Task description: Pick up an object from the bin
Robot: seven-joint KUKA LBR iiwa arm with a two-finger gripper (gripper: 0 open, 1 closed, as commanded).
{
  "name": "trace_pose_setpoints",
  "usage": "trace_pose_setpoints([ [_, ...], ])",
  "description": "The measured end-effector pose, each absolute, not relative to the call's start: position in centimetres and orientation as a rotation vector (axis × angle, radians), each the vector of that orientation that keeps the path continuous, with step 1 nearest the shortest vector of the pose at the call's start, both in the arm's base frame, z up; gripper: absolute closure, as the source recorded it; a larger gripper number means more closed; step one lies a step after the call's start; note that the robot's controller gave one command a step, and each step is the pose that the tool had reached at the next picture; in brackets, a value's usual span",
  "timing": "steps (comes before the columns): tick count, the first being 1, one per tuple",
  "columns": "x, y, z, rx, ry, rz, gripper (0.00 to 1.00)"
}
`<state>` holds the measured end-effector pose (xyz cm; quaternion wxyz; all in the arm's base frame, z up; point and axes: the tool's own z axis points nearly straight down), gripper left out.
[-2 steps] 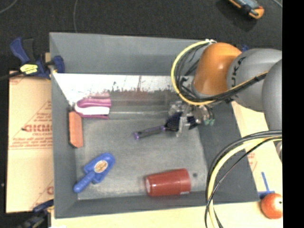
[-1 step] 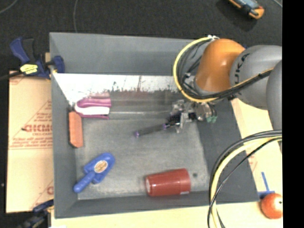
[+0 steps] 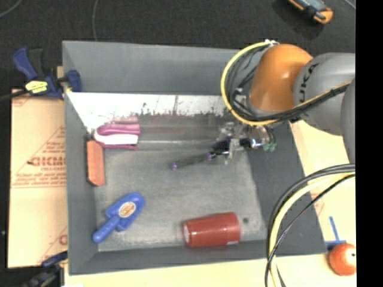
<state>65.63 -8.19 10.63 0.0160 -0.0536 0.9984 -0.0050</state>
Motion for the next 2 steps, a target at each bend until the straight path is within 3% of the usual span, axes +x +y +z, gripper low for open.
trace_pose_setpoints([
  [1,65.3,-8.2,12.8,-0.168,3.118,-0.013,1.00],
  [2,65.5,-8.2,17.0,-0.167,3.112,-0.015,1.00],
])
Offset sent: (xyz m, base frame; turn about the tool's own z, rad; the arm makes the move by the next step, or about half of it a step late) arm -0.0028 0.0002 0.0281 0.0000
